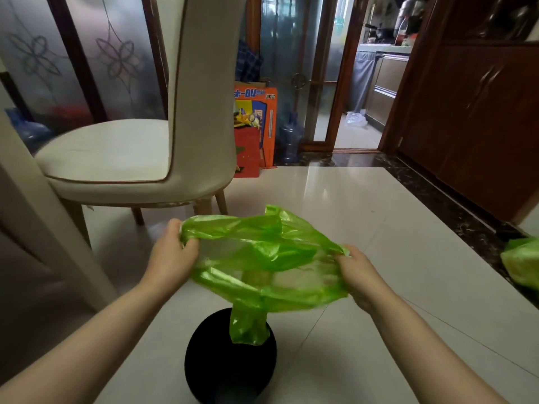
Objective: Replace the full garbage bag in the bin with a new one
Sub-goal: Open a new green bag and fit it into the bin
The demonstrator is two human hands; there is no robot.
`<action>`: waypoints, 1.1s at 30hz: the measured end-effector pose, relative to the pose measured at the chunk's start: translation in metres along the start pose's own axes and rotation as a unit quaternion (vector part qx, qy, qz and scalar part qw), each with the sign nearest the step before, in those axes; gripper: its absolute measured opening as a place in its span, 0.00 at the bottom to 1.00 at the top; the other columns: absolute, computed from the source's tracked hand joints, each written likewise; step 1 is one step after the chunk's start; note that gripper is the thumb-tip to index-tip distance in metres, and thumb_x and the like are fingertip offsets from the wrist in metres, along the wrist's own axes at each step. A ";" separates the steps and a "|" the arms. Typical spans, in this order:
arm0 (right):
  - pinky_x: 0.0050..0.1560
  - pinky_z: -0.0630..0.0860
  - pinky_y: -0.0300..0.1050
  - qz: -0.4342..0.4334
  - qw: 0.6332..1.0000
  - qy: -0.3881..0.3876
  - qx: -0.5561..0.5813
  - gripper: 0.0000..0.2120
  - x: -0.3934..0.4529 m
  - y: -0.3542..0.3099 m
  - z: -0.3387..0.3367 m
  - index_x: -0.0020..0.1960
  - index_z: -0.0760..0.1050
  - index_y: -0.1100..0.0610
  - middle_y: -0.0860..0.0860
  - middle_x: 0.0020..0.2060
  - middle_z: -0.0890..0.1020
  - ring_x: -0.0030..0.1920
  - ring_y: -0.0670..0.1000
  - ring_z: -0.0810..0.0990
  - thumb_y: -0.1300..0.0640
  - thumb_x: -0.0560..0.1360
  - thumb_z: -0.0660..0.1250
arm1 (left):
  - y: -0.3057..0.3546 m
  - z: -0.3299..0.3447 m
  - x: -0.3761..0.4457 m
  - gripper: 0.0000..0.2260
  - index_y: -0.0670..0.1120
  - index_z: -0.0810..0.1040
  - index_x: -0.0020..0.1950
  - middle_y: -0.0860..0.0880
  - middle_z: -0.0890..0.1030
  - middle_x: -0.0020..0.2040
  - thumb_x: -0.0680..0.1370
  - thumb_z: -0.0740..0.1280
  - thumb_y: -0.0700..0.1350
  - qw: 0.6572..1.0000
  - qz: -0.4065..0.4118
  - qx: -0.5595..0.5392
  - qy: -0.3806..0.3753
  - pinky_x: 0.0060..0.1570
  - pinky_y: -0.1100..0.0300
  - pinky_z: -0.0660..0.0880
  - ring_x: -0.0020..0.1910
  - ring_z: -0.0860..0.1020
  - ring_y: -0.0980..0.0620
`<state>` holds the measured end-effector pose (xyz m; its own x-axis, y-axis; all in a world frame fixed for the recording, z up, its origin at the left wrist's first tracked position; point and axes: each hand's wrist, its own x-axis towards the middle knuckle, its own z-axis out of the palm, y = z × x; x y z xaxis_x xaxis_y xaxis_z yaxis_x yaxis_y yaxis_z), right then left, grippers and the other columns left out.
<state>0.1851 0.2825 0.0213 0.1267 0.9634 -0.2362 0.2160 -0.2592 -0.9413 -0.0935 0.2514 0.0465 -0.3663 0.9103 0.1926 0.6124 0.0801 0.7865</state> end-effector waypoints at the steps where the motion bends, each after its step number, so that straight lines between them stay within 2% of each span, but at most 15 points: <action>1: 0.40 0.76 0.47 0.023 0.997 -0.035 0.069 0.11 -0.001 -0.002 0.005 0.46 0.76 0.62 0.58 0.38 0.81 0.37 0.57 0.79 0.69 0.75 0.55 | -0.001 0.002 0.000 0.07 0.42 0.71 0.53 0.44 0.76 0.45 0.77 0.57 0.40 0.999 -0.027 -0.017 -0.017 0.41 0.54 0.67 0.45 0.73 0.45; 3: 0.34 0.77 0.45 0.060 0.978 -0.067 0.188 0.13 -0.002 -0.007 0.017 0.41 0.76 0.62 0.57 0.31 0.78 0.29 0.54 0.77 0.72 0.73 0.54 | -0.004 0.004 0.000 0.14 0.44 0.72 0.59 0.46 0.78 0.53 0.75 0.55 0.44 0.993 -0.069 -0.062 -0.070 0.52 0.53 0.73 0.52 0.75 0.45; 5: 0.25 0.73 0.38 0.094 0.954 -0.102 0.265 0.11 -0.004 -0.013 0.025 0.37 0.72 0.59 0.52 0.25 0.73 0.23 0.49 0.73 0.68 0.73 0.54 | -0.002 0.003 -0.002 0.20 0.47 0.73 0.58 0.44 0.79 0.55 0.69 0.57 0.51 0.980 -0.093 -0.132 -0.115 0.58 0.45 0.75 0.54 0.78 0.45; 8: 0.27 0.77 0.40 0.078 0.932 -0.221 0.278 0.06 -0.013 -0.023 0.028 0.43 0.77 0.58 0.53 0.32 0.81 0.30 0.50 0.80 0.60 0.75 0.61 | 0.007 -0.001 -0.007 0.25 0.46 0.68 0.59 0.47 0.78 0.53 0.68 0.68 0.56 0.956 -0.130 -0.203 -0.167 0.56 0.47 0.77 0.52 0.79 0.49; 9: 0.32 0.80 0.42 0.050 0.942 -0.232 0.237 0.05 -0.015 -0.025 0.028 0.48 0.78 0.58 0.53 0.37 0.84 0.35 0.51 0.83 0.60 0.73 0.66 | 0.007 0.000 -0.007 0.27 0.47 0.66 0.59 0.49 0.78 0.52 0.67 0.72 0.56 0.962 -0.111 -0.171 -0.182 0.53 0.50 0.77 0.51 0.79 0.50; 11: 0.45 0.81 0.46 -0.016 0.980 -0.187 0.067 0.21 -0.013 -0.018 0.030 0.57 0.75 0.56 0.52 0.48 0.84 0.46 0.52 0.84 0.63 0.66 0.74 | 0.003 0.001 -0.008 0.32 0.47 0.64 0.57 0.51 0.78 0.52 0.63 0.77 0.56 0.985 -0.061 -0.040 -0.157 0.51 0.51 0.77 0.50 0.79 0.49; 13: 0.51 0.77 0.45 -0.048 0.994 -0.045 -0.092 0.27 -0.008 -0.008 0.036 0.60 0.73 0.54 0.50 0.50 0.81 0.50 0.52 0.81 0.60 0.64 0.77 | -0.009 0.003 -0.004 0.28 0.45 0.67 0.57 0.45 0.80 0.53 0.65 0.76 0.53 0.995 -0.054 0.048 -0.073 0.52 0.48 0.76 0.53 0.78 0.43; 15: 0.47 0.72 0.41 -0.064 0.983 0.033 -0.169 0.17 -0.004 -0.003 0.042 0.56 0.76 0.56 0.52 0.48 0.81 0.50 0.54 0.79 0.57 0.69 0.73 | -0.021 0.006 0.000 0.19 0.43 0.72 0.57 0.40 0.81 0.55 0.70 0.71 0.48 0.995 -0.065 0.074 -0.025 0.52 0.48 0.76 0.55 0.78 0.39; 18: 0.42 0.67 0.41 -0.068 0.955 0.026 -0.287 0.10 0.004 0.005 0.046 0.51 0.79 0.61 0.59 0.48 0.82 0.51 0.60 0.79 0.62 0.74 0.61 | -0.034 0.011 0.000 0.12 0.42 0.73 0.56 0.37 0.80 0.54 0.73 0.63 0.40 0.993 -0.072 0.092 -0.007 0.49 0.49 0.73 0.55 0.77 0.36; 20: 0.39 0.70 0.43 -0.021 0.974 -0.007 -0.226 0.13 0.007 0.009 0.047 0.51 0.78 0.63 0.60 0.46 0.80 0.45 0.59 0.79 0.66 0.75 0.56 | -0.045 0.012 0.002 0.12 0.42 0.73 0.57 0.37 0.79 0.53 0.74 0.59 0.37 0.992 -0.092 0.084 -0.011 0.48 0.51 0.71 0.54 0.76 0.35; 22: 0.34 0.75 0.42 0.066 0.996 -0.064 -0.013 0.13 0.007 0.011 0.052 0.47 0.77 0.61 0.59 0.41 0.79 0.36 0.55 0.77 0.68 0.76 0.54 | -0.053 0.010 0.003 0.12 0.42 0.76 0.52 0.37 0.81 0.50 0.72 0.58 0.35 0.991 -0.129 0.025 -0.029 0.48 0.51 0.72 0.52 0.78 0.36; 24: 0.27 0.77 0.42 0.144 0.966 -0.100 0.190 0.13 0.007 0.013 0.058 0.45 0.75 0.60 0.57 0.36 0.78 0.32 0.54 0.76 0.69 0.77 0.53 | -0.055 0.010 0.003 0.12 0.45 0.78 0.45 0.40 0.81 0.45 0.71 0.56 0.36 0.981 -0.163 -0.094 -0.057 0.50 0.48 0.75 0.49 0.79 0.38; 26: 0.32 0.77 0.44 0.177 0.937 -0.146 0.263 0.12 0.008 0.012 0.059 0.46 0.76 0.60 0.56 0.36 0.79 0.34 0.54 0.76 0.66 0.77 0.54 | -0.051 0.010 0.002 0.11 0.48 0.77 0.49 0.42 0.81 0.49 0.73 0.57 0.40 0.960 -0.172 -0.196 -0.102 0.55 0.46 0.76 0.49 0.79 0.42; 29: 0.49 0.77 0.50 0.141 0.943 -0.222 0.205 0.09 0.004 0.006 0.063 0.52 0.78 0.59 0.56 0.42 0.83 0.43 0.56 0.81 0.60 0.75 0.62 | -0.042 0.010 -0.001 0.24 0.47 0.67 0.58 0.45 0.78 0.54 0.65 0.67 0.54 0.957 -0.158 -0.168 -0.173 0.57 0.44 0.76 0.52 0.79 0.45; 33: 0.52 0.80 0.49 0.008 0.993 -0.114 0.011 0.20 -0.001 0.009 0.080 0.54 0.79 0.57 0.53 0.48 0.85 0.48 0.53 0.84 0.58 0.63 0.78 | -0.030 0.023 -0.009 0.32 0.47 0.63 0.53 0.46 0.76 0.55 0.61 0.77 0.58 0.988 -0.028 0.079 -0.129 0.51 0.50 0.76 0.54 0.77 0.43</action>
<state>0.1091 0.2847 -0.0062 -0.0938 0.9500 -0.2978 0.1937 -0.2760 -0.9414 -0.0927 0.2504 0.0080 -0.2244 0.9743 -0.0207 0.7052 0.1770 0.6866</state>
